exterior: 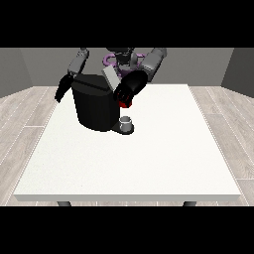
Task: Insert the coffee pod into the coffee machine and close the lid
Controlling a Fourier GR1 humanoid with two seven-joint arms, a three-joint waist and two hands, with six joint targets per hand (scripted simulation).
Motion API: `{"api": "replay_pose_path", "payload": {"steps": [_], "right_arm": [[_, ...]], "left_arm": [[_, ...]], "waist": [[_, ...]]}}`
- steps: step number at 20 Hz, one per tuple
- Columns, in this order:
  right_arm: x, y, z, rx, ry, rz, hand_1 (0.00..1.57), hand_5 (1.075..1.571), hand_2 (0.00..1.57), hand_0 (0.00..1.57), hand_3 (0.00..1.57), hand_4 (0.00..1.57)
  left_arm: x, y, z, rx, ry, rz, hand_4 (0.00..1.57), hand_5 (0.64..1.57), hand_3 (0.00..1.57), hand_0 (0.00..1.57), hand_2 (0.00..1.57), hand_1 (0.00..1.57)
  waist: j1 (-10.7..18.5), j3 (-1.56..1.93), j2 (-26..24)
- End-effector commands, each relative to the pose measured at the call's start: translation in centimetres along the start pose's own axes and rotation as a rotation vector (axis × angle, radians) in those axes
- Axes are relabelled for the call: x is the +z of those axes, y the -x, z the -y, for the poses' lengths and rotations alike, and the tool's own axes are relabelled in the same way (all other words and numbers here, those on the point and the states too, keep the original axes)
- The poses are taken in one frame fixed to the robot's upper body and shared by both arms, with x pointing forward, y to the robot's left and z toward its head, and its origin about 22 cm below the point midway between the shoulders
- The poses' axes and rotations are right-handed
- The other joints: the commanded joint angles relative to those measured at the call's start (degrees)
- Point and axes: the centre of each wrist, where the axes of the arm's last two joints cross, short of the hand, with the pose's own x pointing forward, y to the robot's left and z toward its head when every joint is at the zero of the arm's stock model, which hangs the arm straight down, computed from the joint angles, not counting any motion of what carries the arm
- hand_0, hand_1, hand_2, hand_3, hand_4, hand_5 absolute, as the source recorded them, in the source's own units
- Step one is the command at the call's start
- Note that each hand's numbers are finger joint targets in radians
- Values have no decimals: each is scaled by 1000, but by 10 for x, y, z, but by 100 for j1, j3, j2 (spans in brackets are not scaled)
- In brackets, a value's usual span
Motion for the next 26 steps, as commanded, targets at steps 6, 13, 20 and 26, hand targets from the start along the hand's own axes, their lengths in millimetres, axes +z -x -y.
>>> {"api": "replay_pose_path", "payload": {"steps": [6, 13, 20, 26], "right_arm": [[15, 8, -11, -10, -18, -43, 0, 1571, 0, 0, 0, 153], [25, 38, 5, -13, -46, -132, 0, 1571, 0, 0, 0, 0], [75, 91, 6, -32, -14, -282, 0, 1571, 0, 0, 0, 0], [89, 105, 22, -37, 47, -346, 0, 1571, 0, 0, 0, 0]], "left_arm": [[7, 17, 6, -1, 16, -51, 0, 1571, 441, 0, 526, 0], [7, 5, 65, 49, 125, -71, 0, 1571, 146, 0, 221, 0], [34, 12, 137, 180, 300, -92, 0, 1571, 0, 0, 85, 0], [63, 5, 210, 741, 186, -104, 369, 1571, 0, 0, 0, 0]], "waist": [[-72, -21, -229], [232, -19, -789], [808, -20, -1927], [1437, -38, -2697]]}}
